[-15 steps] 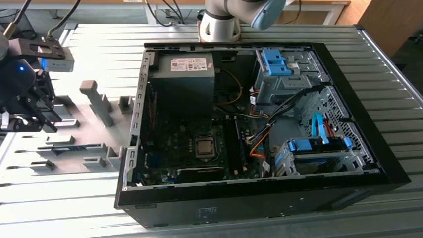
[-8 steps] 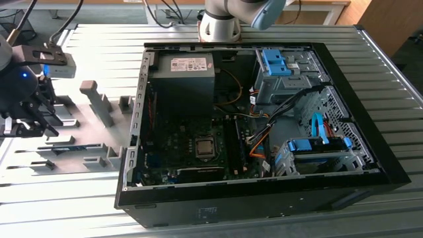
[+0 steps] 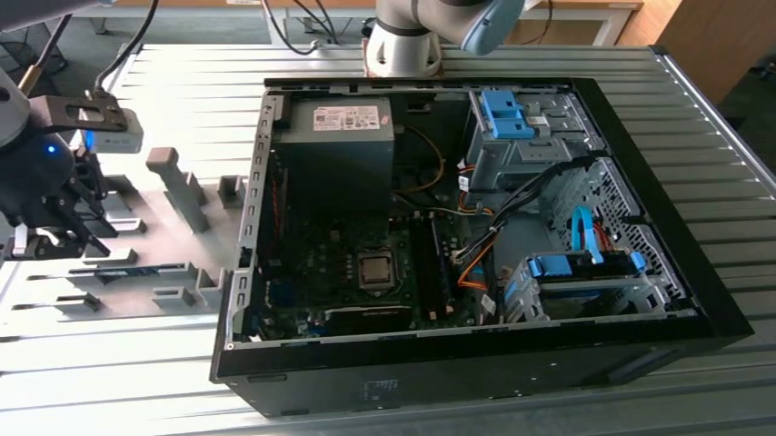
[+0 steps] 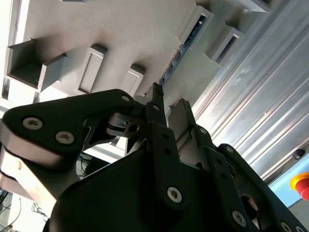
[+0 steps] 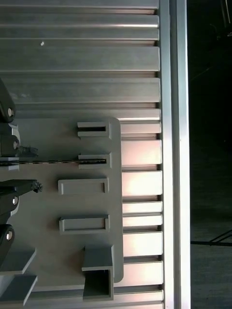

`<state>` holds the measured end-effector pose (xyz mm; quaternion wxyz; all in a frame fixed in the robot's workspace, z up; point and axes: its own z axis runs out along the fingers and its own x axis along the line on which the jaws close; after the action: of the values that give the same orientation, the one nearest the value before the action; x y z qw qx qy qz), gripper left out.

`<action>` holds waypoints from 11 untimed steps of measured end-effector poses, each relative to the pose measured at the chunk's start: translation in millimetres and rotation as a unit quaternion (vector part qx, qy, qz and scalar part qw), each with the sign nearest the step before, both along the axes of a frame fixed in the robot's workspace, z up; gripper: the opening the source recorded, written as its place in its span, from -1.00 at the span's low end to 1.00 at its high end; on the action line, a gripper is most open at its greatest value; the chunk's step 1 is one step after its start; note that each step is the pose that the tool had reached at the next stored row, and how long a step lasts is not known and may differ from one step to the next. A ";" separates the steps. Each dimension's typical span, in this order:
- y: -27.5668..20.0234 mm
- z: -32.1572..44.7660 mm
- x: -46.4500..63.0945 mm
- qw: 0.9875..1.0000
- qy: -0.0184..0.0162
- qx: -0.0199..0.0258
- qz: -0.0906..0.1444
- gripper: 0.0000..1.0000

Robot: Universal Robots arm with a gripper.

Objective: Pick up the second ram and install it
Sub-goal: 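Pick up the second ram and move it above second insertion slot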

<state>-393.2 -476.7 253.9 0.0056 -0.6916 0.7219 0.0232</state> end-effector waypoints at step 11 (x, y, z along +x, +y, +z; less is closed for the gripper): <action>-0.2 -3.1 0.1 1.000 0.000 0.000 0.000 -0.36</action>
<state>-393.1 -476.8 250.8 0.0056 -0.6917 0.7218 0.0231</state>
